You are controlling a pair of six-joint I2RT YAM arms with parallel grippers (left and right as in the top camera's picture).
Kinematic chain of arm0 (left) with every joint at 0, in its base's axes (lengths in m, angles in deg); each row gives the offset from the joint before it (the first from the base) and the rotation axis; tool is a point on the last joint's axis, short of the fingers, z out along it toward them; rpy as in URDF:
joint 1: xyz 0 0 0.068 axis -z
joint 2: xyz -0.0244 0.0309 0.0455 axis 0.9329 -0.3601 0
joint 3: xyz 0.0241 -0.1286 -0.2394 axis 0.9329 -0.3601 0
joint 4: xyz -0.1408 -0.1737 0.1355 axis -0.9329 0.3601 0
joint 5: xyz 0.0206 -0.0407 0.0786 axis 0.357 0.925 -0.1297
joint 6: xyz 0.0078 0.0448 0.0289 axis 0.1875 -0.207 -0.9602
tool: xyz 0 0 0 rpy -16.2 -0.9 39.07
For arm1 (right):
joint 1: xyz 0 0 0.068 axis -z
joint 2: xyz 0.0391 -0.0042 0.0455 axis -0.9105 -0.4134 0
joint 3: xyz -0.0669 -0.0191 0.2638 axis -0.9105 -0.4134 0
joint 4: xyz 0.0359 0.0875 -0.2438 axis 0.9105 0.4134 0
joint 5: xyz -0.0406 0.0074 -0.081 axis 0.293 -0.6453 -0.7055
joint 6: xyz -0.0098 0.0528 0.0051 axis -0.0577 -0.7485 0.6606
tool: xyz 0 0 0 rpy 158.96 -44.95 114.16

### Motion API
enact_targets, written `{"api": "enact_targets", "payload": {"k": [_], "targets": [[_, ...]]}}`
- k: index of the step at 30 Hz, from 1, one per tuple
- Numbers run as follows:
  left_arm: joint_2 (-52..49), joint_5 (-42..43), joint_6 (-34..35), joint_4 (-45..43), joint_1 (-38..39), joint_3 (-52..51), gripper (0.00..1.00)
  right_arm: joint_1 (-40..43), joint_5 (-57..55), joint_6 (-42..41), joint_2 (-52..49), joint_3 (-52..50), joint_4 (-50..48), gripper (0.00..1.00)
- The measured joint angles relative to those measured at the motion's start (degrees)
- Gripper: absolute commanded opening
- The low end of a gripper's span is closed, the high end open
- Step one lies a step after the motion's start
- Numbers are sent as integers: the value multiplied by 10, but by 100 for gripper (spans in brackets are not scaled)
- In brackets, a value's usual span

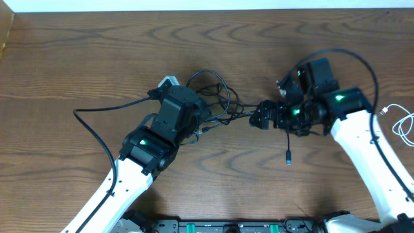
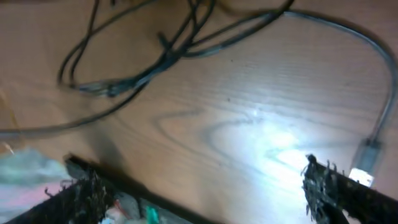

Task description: Untangle cables

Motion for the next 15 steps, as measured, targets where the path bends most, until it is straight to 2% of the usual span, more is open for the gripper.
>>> {"api": "enact_targets", "payload": {"k": [6, 11, 12, 15], "targets": [[0, 13, 15, 0, 0, 0, 8, 0, 94, -106, -40, -112, -204, 99], [0, 30, 17, 3, 0, 0, 8, -2, 139, -186, -79, -142, -294, 97], [0, 34, 19, 5, 0, 0, 8, -3, 145, -198, -84, -142, -307, 95], [0, 46, 21, 7, 0, 0, 8, -9, 159, -231, -96, -142, -360, 76]]}}
